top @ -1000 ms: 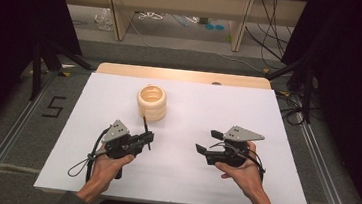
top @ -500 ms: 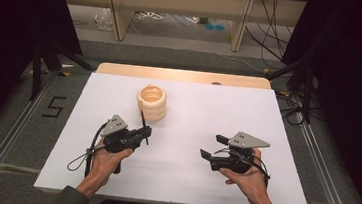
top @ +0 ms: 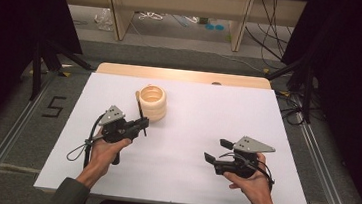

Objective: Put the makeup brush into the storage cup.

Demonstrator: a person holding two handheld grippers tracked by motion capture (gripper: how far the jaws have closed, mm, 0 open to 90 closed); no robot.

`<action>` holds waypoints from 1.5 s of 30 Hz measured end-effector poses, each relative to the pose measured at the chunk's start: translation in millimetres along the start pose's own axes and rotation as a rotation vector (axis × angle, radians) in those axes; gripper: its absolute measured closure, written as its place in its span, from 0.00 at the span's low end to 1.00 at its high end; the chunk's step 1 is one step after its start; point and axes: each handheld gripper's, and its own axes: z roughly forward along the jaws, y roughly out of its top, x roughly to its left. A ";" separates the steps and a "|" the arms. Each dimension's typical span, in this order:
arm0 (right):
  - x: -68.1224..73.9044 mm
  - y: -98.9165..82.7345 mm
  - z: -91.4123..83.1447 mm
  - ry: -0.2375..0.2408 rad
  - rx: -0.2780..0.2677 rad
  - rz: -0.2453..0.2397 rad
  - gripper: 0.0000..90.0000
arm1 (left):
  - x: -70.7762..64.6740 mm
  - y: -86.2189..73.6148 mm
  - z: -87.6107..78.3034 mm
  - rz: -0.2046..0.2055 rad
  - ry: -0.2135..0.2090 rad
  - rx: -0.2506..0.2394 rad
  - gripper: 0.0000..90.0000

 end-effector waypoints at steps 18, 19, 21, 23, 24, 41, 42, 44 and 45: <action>2.6 -7.7 -3.7 -0.003 -0.017 0.024 0.23 | 22.4 17.5 14.1 -0.002 0.056 -0.003 0.93; 2.6 -7.7 -3.7 -0.003 -0.017 0.024 0.23 | 22.4 17.5 14.1 -0.002 0.056 -0.003 0.93; 1.9 -7.8 -4.3 -0.012 -0.007 0.008 0.24 | 26.1 22.3 16.6 0.002 0.058 -0.006 0.93; 2.1 -7.8 -5.2 -0.022 0.005 0.009 0.24 | 28.6 25.2 18.1 0.008 0.061 -0.002 0.93; 1.7 -8.2 -4.0 -0.015 -0.005 0.012 0.24 | 29.3 26.6 18.9 0.011 0.062 -0.003 0.93; 1.1 -9.4 -2.6 -0.004 -0.009 0.013 0.25 | 40.9 46.3 26.1 0.011 0.088 -0.015 0.93; 1.3 -9.4 -2.5 -0.003 -0.009 0.013 0.25 | 42.3 48.4 27.4 0.017 0.091 -0.016 0.93; 1.6 -9.5 -2.4 0.001 -0.007 0.013 0.25 | 42.8 49.3 27.8 0.020 0.093 -0.014 0.93; 1.7 -9.5 -2.3 0.001 -0.006 0.013 0.25 | 43.8 51.0 28.3 0.019 0.096 -0.014 0.93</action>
